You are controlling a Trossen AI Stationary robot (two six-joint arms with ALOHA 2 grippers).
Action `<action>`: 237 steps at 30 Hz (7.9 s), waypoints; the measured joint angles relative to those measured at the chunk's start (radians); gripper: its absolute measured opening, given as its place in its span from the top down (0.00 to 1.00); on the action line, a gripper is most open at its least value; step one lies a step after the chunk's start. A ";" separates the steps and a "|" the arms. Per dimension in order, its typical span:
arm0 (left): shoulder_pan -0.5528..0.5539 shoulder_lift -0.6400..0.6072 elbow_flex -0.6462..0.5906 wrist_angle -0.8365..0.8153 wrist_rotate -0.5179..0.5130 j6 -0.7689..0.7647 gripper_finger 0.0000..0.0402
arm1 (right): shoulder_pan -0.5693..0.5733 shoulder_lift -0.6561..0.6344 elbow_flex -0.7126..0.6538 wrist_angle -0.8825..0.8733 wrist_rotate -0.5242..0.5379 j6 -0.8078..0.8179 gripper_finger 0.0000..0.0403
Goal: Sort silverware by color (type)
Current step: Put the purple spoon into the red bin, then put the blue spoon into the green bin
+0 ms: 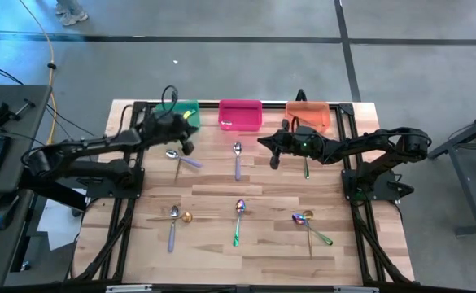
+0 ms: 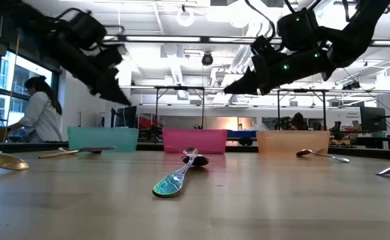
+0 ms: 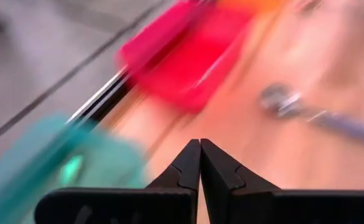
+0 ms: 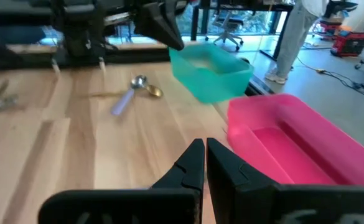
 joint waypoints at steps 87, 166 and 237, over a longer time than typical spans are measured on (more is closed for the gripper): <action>-0.335 0.433 0.193 -0.505 -0.076 0.207 0.86 | -0.075 0.004 0.310 -0.670 0.089 0.304 0.98; -0.006 0.919 0.852 -0.040 0.158 0.309 0.91 | -0.145 0.135 0.311 -0.553 0.010 0.323 1.00; -0.092 0.253 -0.007 0.545 0.312 -0.071 1.00 | -0.087 0.135 0.311 -0.502 0.032 0.291 1.00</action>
